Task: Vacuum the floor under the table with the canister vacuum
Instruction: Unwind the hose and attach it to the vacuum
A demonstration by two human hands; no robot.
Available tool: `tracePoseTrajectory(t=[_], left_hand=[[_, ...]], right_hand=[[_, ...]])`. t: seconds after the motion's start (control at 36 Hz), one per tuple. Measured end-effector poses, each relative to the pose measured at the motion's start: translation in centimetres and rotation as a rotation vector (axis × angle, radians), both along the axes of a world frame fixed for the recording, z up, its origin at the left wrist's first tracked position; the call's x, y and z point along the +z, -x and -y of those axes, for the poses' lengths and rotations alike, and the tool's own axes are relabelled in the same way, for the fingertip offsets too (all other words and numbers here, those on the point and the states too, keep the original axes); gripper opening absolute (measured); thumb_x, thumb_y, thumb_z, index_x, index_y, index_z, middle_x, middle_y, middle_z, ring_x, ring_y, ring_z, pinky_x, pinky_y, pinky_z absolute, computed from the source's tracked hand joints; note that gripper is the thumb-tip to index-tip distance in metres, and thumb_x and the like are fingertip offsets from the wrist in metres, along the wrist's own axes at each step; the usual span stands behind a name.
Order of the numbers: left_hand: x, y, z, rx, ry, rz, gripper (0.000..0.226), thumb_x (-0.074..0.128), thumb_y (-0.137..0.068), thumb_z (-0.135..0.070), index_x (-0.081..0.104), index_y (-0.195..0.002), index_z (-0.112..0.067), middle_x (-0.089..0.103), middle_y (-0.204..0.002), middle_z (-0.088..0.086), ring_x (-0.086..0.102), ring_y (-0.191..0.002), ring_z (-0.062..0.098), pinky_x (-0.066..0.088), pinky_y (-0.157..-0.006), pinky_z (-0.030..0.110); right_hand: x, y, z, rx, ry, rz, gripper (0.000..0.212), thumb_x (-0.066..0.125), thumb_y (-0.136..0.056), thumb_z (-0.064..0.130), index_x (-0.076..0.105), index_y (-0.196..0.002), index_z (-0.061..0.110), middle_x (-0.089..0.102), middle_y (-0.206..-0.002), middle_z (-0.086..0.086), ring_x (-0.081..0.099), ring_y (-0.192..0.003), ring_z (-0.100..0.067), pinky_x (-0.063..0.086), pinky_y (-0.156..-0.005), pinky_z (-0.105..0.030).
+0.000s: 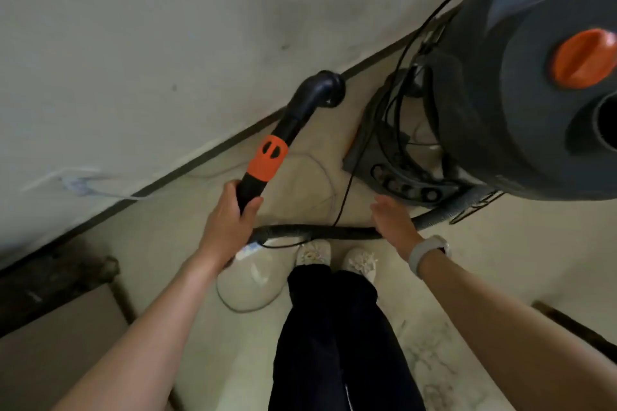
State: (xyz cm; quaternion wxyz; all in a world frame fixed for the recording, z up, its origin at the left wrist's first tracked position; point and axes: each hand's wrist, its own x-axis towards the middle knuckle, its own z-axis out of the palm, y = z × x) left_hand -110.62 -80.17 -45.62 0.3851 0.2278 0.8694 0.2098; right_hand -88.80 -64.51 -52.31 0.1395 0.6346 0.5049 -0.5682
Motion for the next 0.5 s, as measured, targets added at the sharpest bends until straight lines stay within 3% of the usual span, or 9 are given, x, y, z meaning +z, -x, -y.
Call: tracePoseTrajectory(t=[0.08, 0.19, 0.28, 0.44, 0.5], left_hand=[[-1.6, -0.4, 0.0, -0.065, 0.009, -0.056, 0.038, 0.052, -0.096, -0.027, 0.042, -0.128, -0.008, 0.052, -0.096, -0.001, 0.049, -0.081, 0.019, 0.032, -0.069, 0.029], [-4.3, 0.0, -1.1, -0.067, -0.013, -0.147, 0.043, 0.052, -0.096, -0.033, 0.045, -0.130, -0.009, 0.054, -0.095, -0.001, 0.052, -0.079, 0.018, 0.037, -0.072, 0.029], [-7.4, 0.3, -2.0, -0.048, 0.028, -0.240, 0.044, 0.052, -0.095, -0.038, 0.046, -0.128, -0.009, 0.052, -0.093, -0.003, 0.050, -0.077, 0.016, 0.036, -0.071, 0.030], [-13.9, 0.0, -2.2, -0.148, 0.142, -0.349, 0.048, 0.049, -0.093, -0.048, 0.049, -0.125, -0.012, 0.054, -0.090, -0.002, 0.048, -0.073, 0.015, 0.036, -0.068, 0.030], [-15.1, -0.3, -1.7, -0.229, 0.170, -0.365, 0.048, 0.050, -0.092, -0.049, 0.050, -0.123, -0.012, 0.060, -0.093, 0.003, 0.053, -0.073, 0.020, 0.034, -0.066, 0.030]], right_hand=[[-3.9, 0.2, -0.3, 0.092, 0.005, 0.036, 0.041, 0.040, -0.100, 0.014, 0.040, -0.141, 0.004, 0.047, -0.133, -0.013, 0.045, -0.125, -0.026, 0.035, -0.106, -0.036], [-9.6, 0.2, -0.8, 0.050, 0.052, 0.054, 0.039, 0.042, -0.099, 0.015, 0.044, -0.137, 0.007, 0.050, -0.132, -0.012, 0.046, -0.127, -0.030, 0.037, -0.108, -0.046], [-14.8, 0.0, -0.3, 0.045, 0.100, 0.083, 0.042, 0.043, -0.099, 0.015, 0.041, -0.140, 0.007, 0.045, -0.140, -0.011, 0.044, -0.130, -0.029, 0.036, -0.109, -0.045], [-21.6, 0.3, 2.5, -0.170, 0.220, 0.093, 0.048, 0.043, -0.097, 0.014, 0.034, -0.141, 0.000, 0.042, -0.141, -0.018, 0.042, -0.104, -0.020, 0.038, -0.108, -0.047], [-22.7, 0.8, 3.4, -0.288, 0.307, 0.120, 0.052, 0.041, -0.100, 0.016, 0.024, -0.148, 0.003, 0.039, -0.140, -0.011, 0.040, -0.106, -0.021, 0.035, -0.110, -0.038]])
